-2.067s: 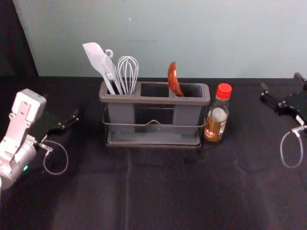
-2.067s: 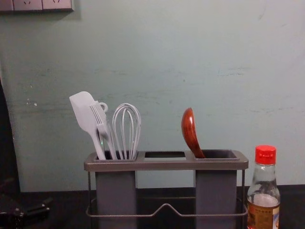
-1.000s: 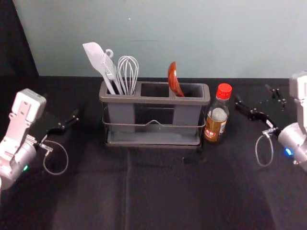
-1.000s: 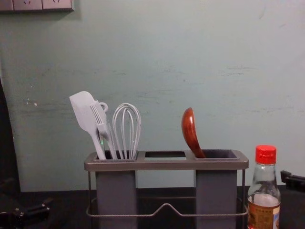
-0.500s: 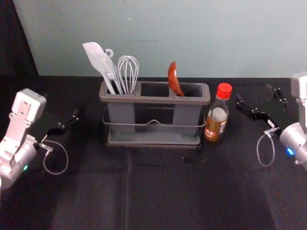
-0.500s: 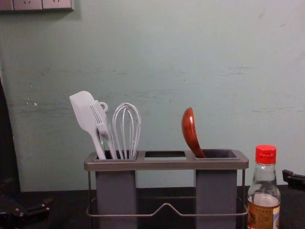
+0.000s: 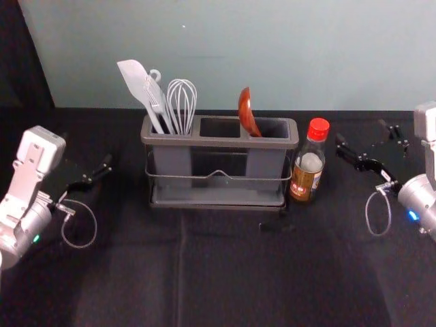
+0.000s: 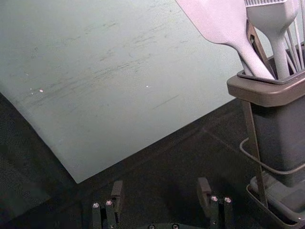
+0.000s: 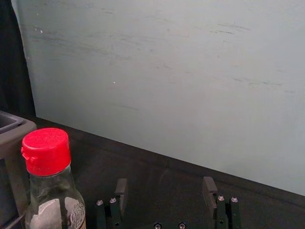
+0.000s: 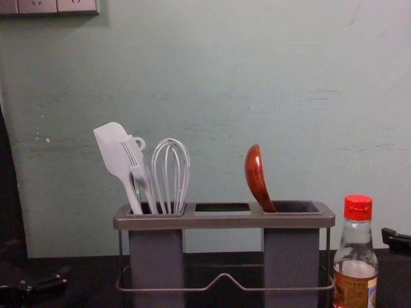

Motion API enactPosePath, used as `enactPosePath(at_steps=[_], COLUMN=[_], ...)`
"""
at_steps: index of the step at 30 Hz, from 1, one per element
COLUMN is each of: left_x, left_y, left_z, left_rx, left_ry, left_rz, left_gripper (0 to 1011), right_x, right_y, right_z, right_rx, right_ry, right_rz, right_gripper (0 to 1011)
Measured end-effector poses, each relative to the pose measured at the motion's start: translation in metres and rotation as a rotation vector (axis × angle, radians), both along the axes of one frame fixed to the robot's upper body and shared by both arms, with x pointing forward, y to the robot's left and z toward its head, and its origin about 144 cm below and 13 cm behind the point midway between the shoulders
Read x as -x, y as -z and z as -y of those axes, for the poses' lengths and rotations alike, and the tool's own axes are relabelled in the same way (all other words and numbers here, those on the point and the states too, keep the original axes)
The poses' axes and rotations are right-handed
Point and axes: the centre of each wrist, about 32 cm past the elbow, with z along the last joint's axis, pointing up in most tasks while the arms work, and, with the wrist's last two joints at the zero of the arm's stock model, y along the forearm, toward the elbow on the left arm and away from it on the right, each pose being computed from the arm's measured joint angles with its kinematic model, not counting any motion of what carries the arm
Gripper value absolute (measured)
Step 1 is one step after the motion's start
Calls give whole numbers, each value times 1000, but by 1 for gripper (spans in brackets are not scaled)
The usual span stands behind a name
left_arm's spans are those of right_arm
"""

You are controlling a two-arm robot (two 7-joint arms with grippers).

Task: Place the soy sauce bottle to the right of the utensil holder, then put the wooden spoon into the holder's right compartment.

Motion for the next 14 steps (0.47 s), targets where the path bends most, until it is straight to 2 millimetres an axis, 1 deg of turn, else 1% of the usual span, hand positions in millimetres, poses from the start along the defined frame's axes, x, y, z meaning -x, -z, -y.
enactPosePath(at_steps=[14], left_x=[0], left_y=[0], left_z=[0], left_rx=[0], left_ry=[0], left_rz=[0], left_gripper=[1000], right_x=[0], right_y=[0], right_z=[0], right_rx=[0], right_ry=[0], right_rz=[0], right_gripper=[1003])
